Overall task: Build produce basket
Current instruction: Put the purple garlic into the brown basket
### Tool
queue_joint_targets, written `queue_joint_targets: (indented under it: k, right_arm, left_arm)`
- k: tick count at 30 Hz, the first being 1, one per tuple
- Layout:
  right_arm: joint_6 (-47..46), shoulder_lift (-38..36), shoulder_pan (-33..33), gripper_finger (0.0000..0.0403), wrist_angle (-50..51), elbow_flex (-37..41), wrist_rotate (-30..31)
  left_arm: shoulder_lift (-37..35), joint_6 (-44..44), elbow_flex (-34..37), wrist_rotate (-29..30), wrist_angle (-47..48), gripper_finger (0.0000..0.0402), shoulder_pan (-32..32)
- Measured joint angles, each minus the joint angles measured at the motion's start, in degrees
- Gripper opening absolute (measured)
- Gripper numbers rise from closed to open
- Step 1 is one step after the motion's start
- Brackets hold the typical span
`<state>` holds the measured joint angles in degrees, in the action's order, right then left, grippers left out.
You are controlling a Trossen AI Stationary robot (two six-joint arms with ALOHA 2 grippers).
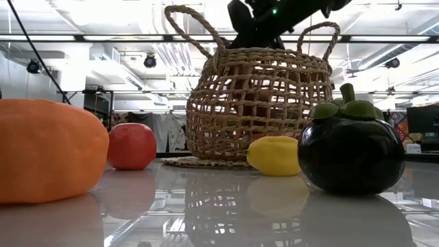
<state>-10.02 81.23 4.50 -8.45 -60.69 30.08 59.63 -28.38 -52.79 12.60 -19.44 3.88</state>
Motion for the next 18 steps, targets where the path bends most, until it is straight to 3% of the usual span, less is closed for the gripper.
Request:
queue_joint_targets:
  k: [18]
  right_arm:
    - [-3.91, 1.14, 0.32, 0.0037, 1.63, 0.0, -0.11]
  left_arm:
    - [-0.8, -0.48, 0.85, 0.0, -1.02, 0.0102, 0.0]
